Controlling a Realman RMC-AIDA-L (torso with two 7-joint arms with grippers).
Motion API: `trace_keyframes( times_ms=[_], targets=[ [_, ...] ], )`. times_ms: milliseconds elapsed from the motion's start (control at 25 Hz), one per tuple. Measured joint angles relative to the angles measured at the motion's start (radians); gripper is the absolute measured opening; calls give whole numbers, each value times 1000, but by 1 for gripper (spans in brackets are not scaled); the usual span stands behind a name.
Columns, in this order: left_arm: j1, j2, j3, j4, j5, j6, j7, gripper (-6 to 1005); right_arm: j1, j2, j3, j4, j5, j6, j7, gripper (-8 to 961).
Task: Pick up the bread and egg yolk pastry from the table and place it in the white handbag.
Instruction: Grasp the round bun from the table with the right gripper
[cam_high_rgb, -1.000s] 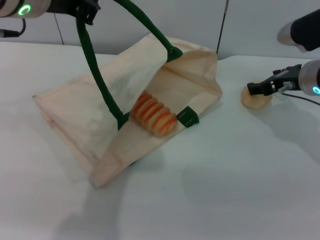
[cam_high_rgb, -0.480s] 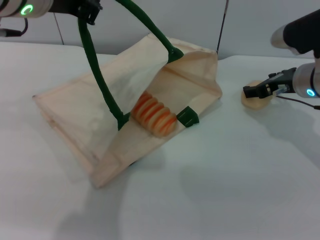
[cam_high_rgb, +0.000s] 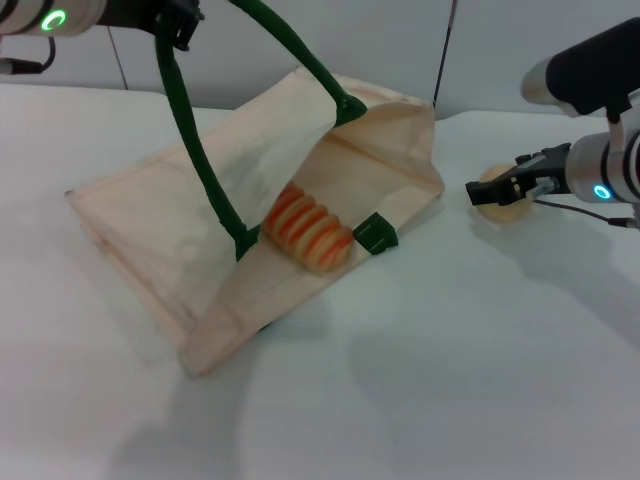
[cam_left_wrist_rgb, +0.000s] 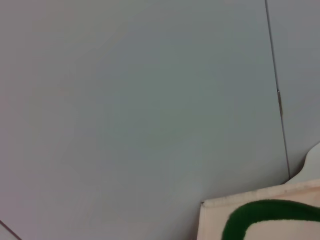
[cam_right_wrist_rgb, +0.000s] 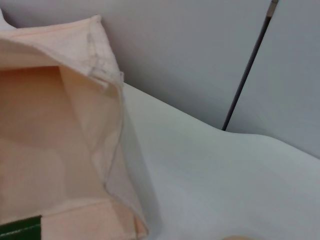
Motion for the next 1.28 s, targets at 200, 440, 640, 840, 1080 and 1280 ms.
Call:
trace_keyframes(
  times_ms=[200, 440, 640, 840, 1080, 1280],
  targets=[
    [-1, 1, 0, 0, 0, 1, 0, 122, 5, 0, -1, 3, 1, 1, 0, 820],
    [-1, 1, 0, 0, 3, 1, 0, 122, 9, -3, 6, 16, 1, 1, 0, 819],
    [-1, 2, 0, 0, 5, 0, 0, 122, 10, -4, 6, 23, 1, 4, 0, 777],
    [-2, 2, 0, 0, 6, 0, 1, 122, 10, -4, 6, 25, -3, 4, 0, 724],
    [-2, 2, 0, 0, 7, 1, 2, 122, 9, -4, 8, 21, -8, 1, 3, 667],
    [2, 1, -8, -1, 8, 1, 11, 122, -3, -4, 8, 2, -9, 1, 2, 604]
  ],
)
